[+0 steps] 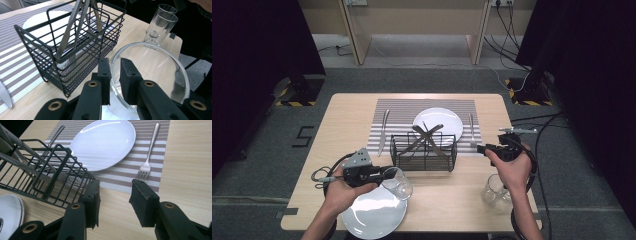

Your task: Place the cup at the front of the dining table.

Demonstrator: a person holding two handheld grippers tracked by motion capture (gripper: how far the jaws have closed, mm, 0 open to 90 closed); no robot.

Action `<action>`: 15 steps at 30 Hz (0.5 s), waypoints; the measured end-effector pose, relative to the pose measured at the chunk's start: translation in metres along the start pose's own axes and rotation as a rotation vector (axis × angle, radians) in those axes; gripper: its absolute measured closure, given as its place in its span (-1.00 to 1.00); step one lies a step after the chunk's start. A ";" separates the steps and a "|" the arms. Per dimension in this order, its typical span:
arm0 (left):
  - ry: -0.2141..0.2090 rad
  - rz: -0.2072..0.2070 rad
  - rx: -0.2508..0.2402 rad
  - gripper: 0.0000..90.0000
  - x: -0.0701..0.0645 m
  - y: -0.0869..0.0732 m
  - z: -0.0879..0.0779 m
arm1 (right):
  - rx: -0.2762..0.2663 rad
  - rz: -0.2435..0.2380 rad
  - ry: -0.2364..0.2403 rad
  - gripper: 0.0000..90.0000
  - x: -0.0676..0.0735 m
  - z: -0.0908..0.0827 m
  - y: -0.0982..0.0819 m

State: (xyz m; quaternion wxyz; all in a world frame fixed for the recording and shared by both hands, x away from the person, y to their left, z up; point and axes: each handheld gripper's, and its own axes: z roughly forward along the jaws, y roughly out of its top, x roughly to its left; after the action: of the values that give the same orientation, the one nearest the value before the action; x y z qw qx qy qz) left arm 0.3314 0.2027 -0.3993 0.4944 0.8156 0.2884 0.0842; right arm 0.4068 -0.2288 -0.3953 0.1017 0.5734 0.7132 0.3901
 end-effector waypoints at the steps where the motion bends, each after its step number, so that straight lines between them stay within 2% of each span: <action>1: 0.002 -0.001 -0.001 0.74 0.000 0.000 0.000 | 0.000 -0.001 0.001 0.31 0.000 0.000 0.000; 15: 0.010 -0.007 -0.002 0.74 0.003 -0.002 -0.005 | -0.002 0.000 0.001 0.31 -0.001 -0.001 0.000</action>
State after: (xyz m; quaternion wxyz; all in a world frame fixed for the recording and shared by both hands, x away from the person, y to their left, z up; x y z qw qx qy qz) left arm 0.3308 0.2088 -0.3988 0.4942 0.8137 0.2935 0.0867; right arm 0.4066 -0.2297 -0.3947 0.1021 0.5733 0.7127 0.3913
